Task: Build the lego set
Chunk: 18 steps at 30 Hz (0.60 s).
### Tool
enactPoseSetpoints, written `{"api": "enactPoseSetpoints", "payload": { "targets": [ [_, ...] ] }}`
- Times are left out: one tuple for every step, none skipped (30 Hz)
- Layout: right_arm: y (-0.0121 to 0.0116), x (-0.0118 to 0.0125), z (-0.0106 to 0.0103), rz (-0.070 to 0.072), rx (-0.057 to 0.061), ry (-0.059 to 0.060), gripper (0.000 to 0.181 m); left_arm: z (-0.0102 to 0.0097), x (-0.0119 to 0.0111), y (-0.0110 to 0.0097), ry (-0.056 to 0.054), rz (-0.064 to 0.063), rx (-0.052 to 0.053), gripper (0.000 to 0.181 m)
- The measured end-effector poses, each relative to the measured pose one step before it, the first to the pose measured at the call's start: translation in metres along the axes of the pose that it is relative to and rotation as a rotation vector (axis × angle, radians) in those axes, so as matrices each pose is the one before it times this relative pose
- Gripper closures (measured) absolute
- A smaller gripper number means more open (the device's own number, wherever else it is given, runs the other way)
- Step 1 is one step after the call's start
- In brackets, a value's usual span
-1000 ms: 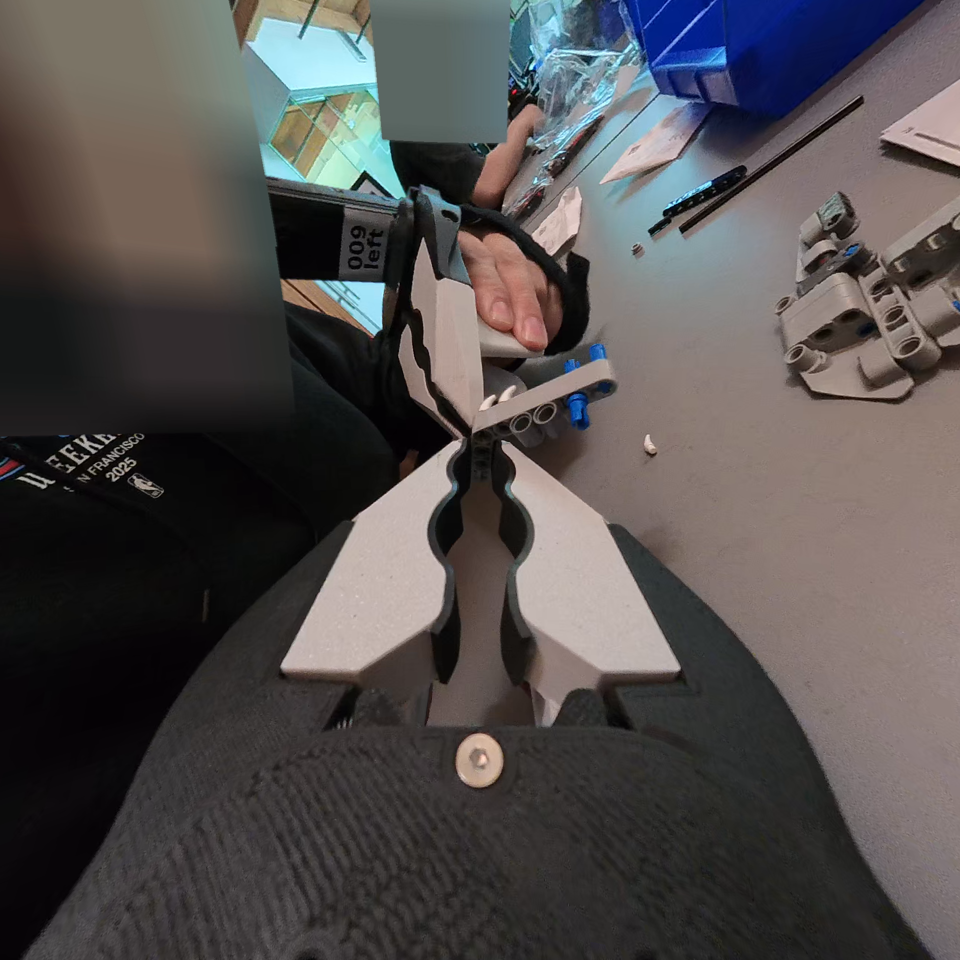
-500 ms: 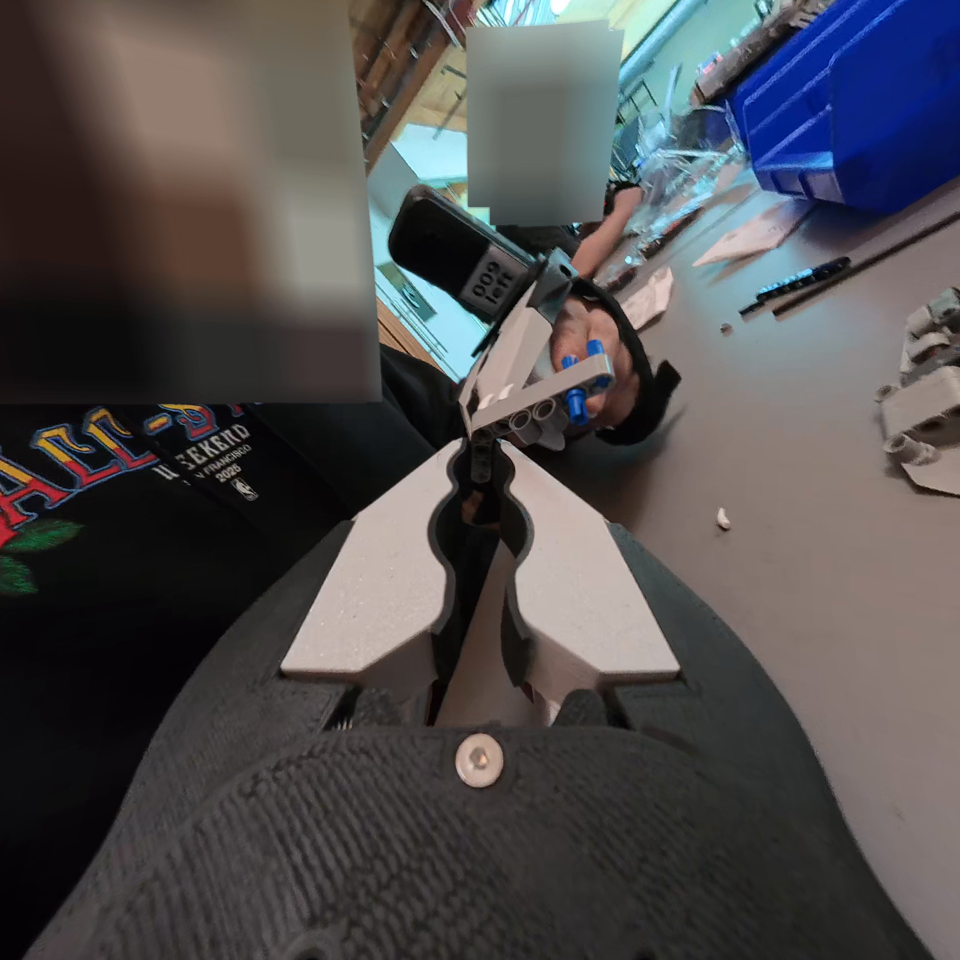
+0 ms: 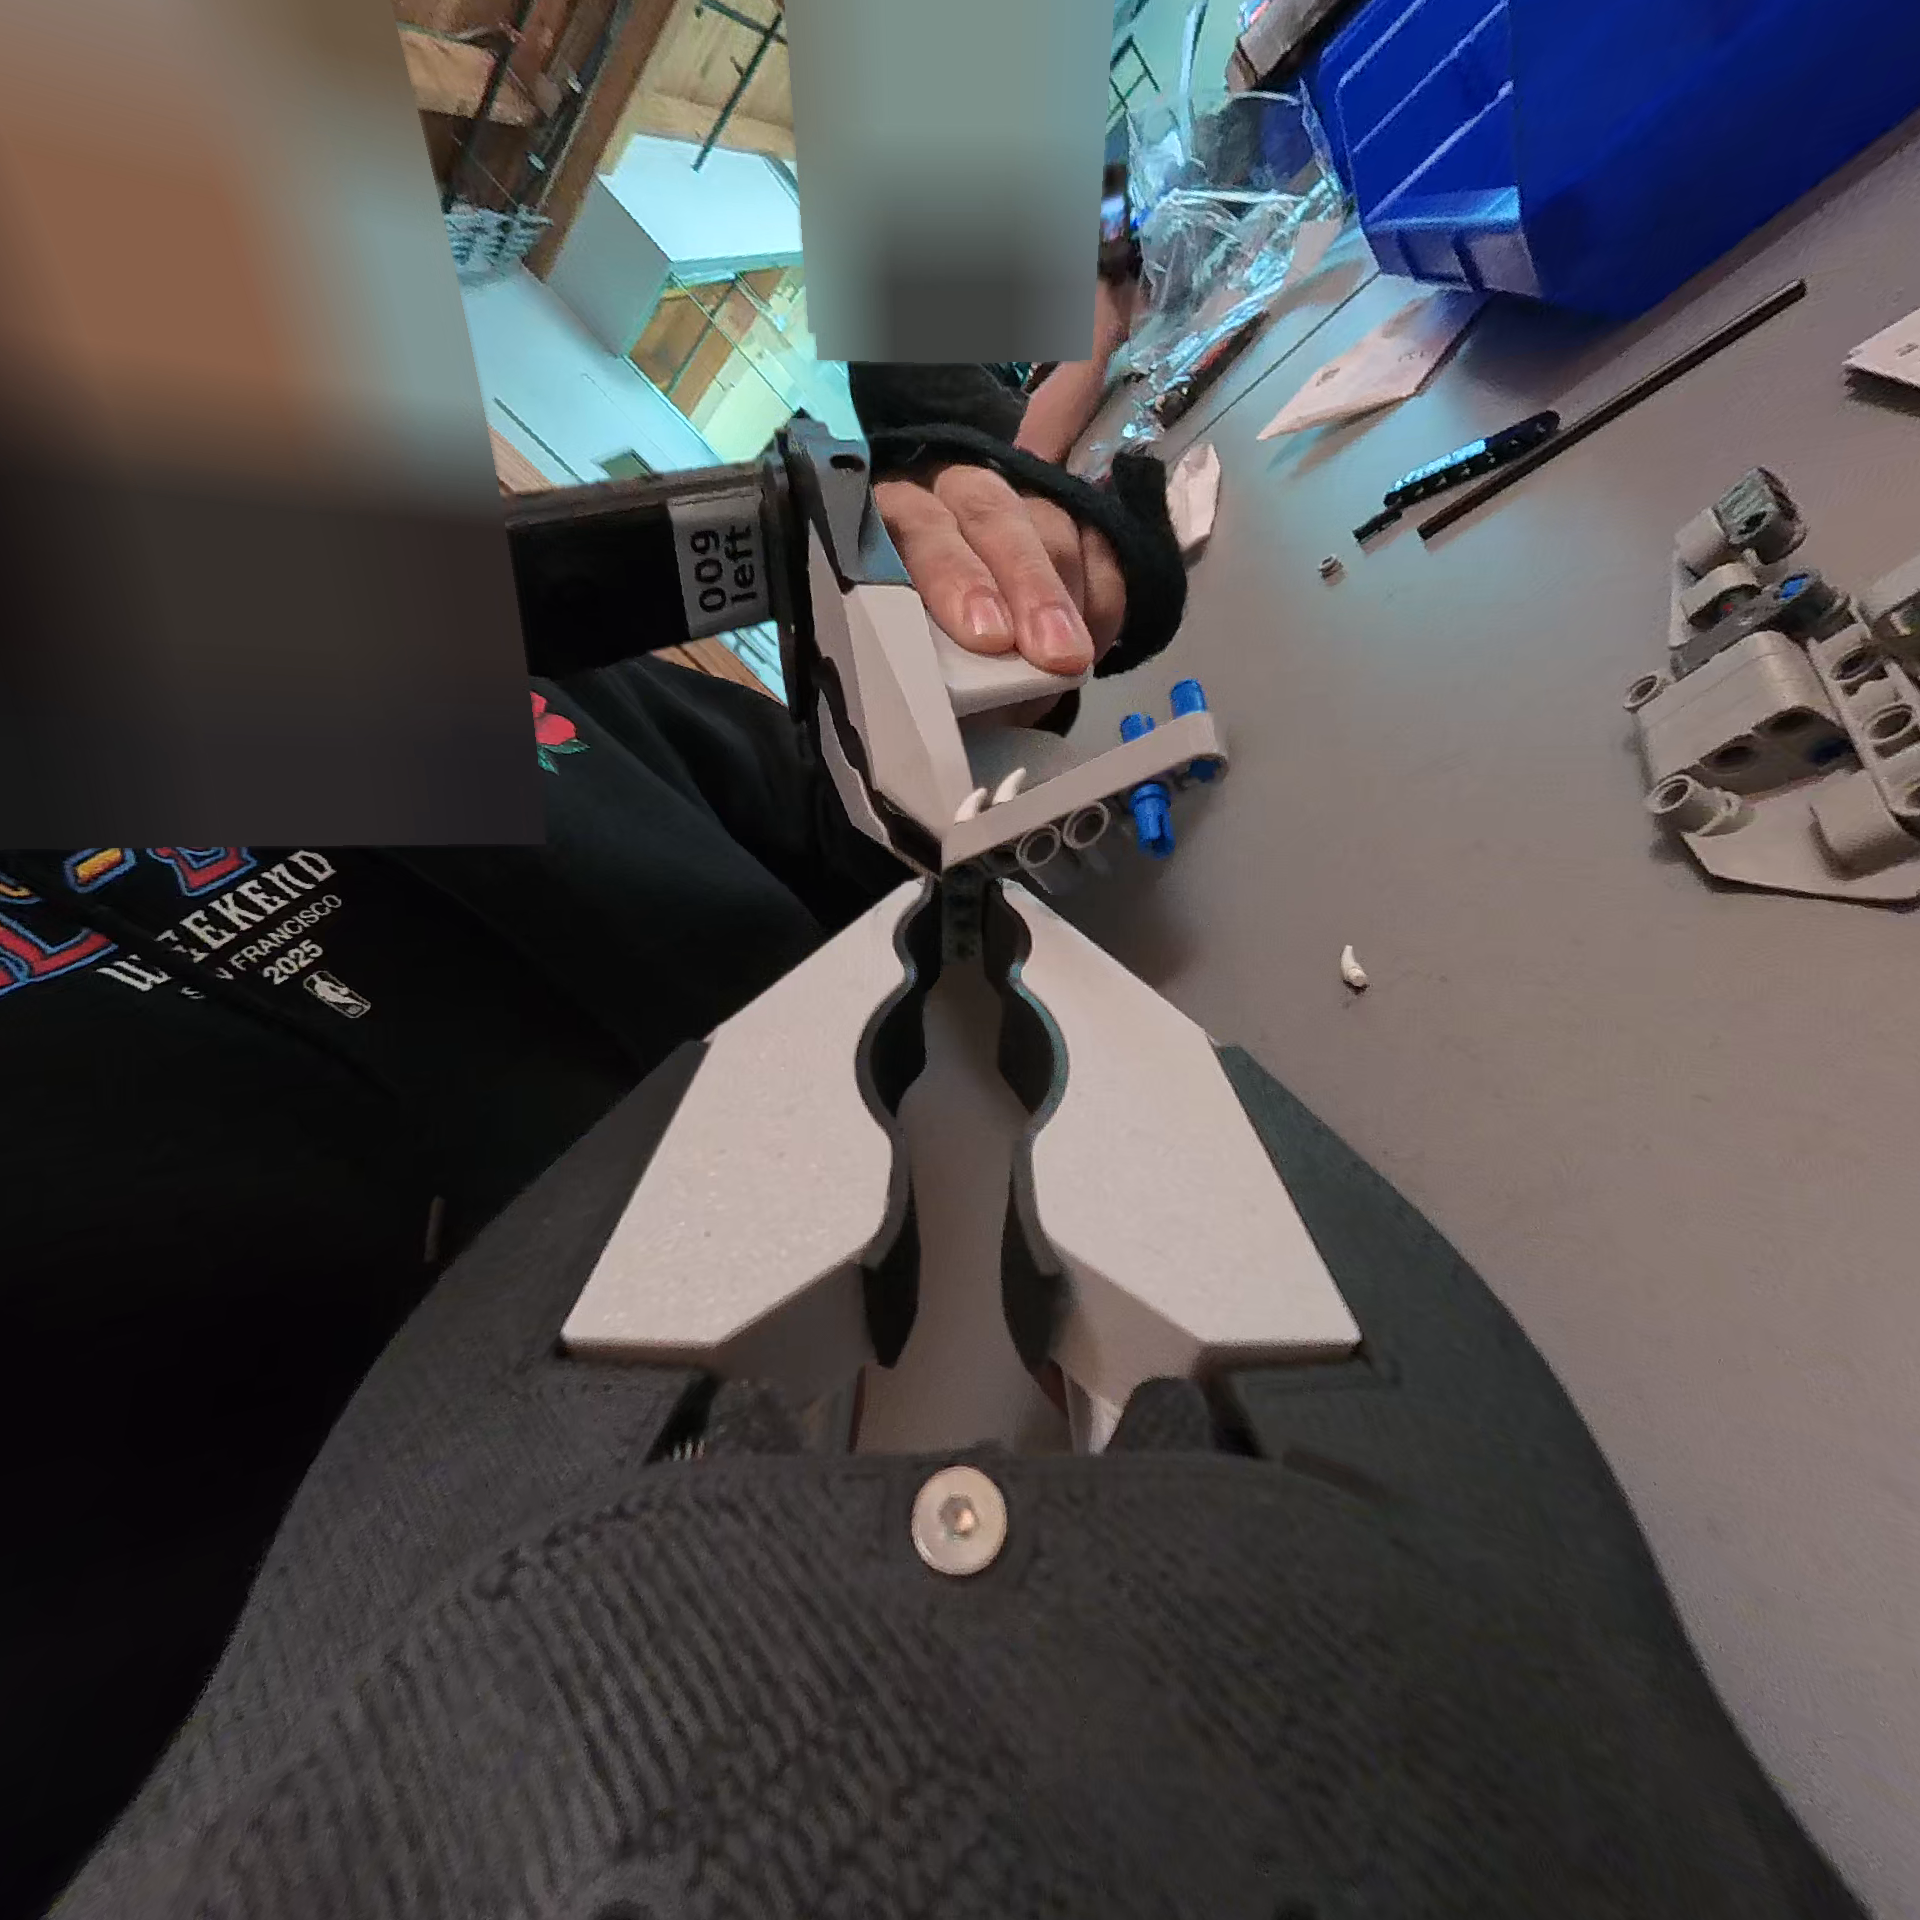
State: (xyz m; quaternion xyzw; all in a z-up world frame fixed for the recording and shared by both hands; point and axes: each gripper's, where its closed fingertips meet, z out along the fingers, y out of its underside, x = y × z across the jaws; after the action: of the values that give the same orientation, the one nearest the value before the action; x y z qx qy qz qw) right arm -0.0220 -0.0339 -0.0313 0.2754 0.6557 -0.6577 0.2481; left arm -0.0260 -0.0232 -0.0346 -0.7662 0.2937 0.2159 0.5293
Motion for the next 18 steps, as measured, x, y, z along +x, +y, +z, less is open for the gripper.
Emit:
{"api": "enactPoseSetpoints", "payload": {
  "targets": [
    [0.00098,0.00066,0.00094,0.0038,-0.0082,0.0025,0.175,-0.00050,0.00099,-0.00051,0.0069,-0.0176,0.0081,0.180],
    [0.00090,-0.00063,0.00068,-0.0004,-0.0074,-0.0055,0.175,-0.00073,0.00106,-0.00071,0.0051,-0.0044,-0.0010,0.180],
    [0.00076,-0.00101,0.00066,-0.0031,-0.0060,-0.0051,0.175,-0.00062,0.00088,-0.00018,0.0039,0.0069,-0.0050,0.180],
    [0.00079,-0.00036,0.00079,-0.0008,-0.0057,-0.0017,0.175,-0.00026,-0.00008,0.00105,-0.0034,0.0104,-0.0104,0.180],
    [0.00003,0.00121,0.00035,0.0052,-0.0011,0.0042,0.175,-0.00003,-0.00047,0.00137,-0.0082,0.0137,-0.0141,0.180],
    [-0.00033,0.00142,0.00019,0.0054,0.0010,0.0063,0.175,-0.00028,-0.00018,0.00054,-0.0067,0.0181,-0.0149,0.180],
    [0.00017,0.00081,0.00033,0.0025,-0.0012,0.0041,0.175,0.00003,0.00015,0.00104,-0.0052,0.0209,-0.0197,0.180],
    [0.00029,0.00107,0.00032,0.0014,-0.0026,0.0070,0.175,0.00039,0.00031,0.00188,-0.0041,0.0186,-0.0204,0.180],
    [0.00042,0.00183,0.00032,0.0048,-0.0030,0.0106,0.175,0.00051,0.00043,0.00209,0.0001,0.0054,-0.0127,0.180],
    [0.00036,0.00203,0.00040,0.0067,-0.0036,0.0110,0.175,0.00058,0.00037,0.00194,0.0048,-0.0129,-0.0031,0.180],
    [0.00027,0.00200,0.00049,0.0089,-0.0030,0.0080,0.175,0.00044,0.00015,0.00197,0.0021,-0.0080,-0.0036,0.180],
    [0.00000,0.00203,0.00038,0.0082,-0.0017,0.0093,0.175,0.00053,0.00083,0.00236,0.0039,0.0109,-0.0193,0.180],
    [0.00086,0.00223,0.00086,0.0048,-0.0069,0.0137,0.175,0.00039,0.00053,0.00166,-0.0013,0.0286,-0.0297,0.180],
    [0.00057,0.00165,0.00051,0.0012,-0.0043,0.0109,0.175,0.00036,0.00002,0.00089,-0.0073,0.0344,-0.0334,0.180],
    [-0.00004,0.00094,0.00003,0.0009,0.0003,0.0061,0.175,0.00008,0.00009,0.00059,-0.0043,0.0314,-0.0322,0.180],
    [0.00025,0.00065,0.00019,0.0020,-0.0019,0.0039,0.175,-0.00033,0.00008,0.00076,-0.0035,0.0276,-0.0297,0.180],
    [0.00032,0.00098,0.00046,0.0020,-0.0026,0.0055,0.175,-0.00030,0.00021,0.00063,-0.0035,0.0248,-0.0287,0.181],
    [0.00052,0.00106,0.00061,0.0000,-0.0039,0.0084,0.175,0.00020,0.00038,0.00153,-0.0061,0.0267,-0.0332,0.180]
  ]
}}
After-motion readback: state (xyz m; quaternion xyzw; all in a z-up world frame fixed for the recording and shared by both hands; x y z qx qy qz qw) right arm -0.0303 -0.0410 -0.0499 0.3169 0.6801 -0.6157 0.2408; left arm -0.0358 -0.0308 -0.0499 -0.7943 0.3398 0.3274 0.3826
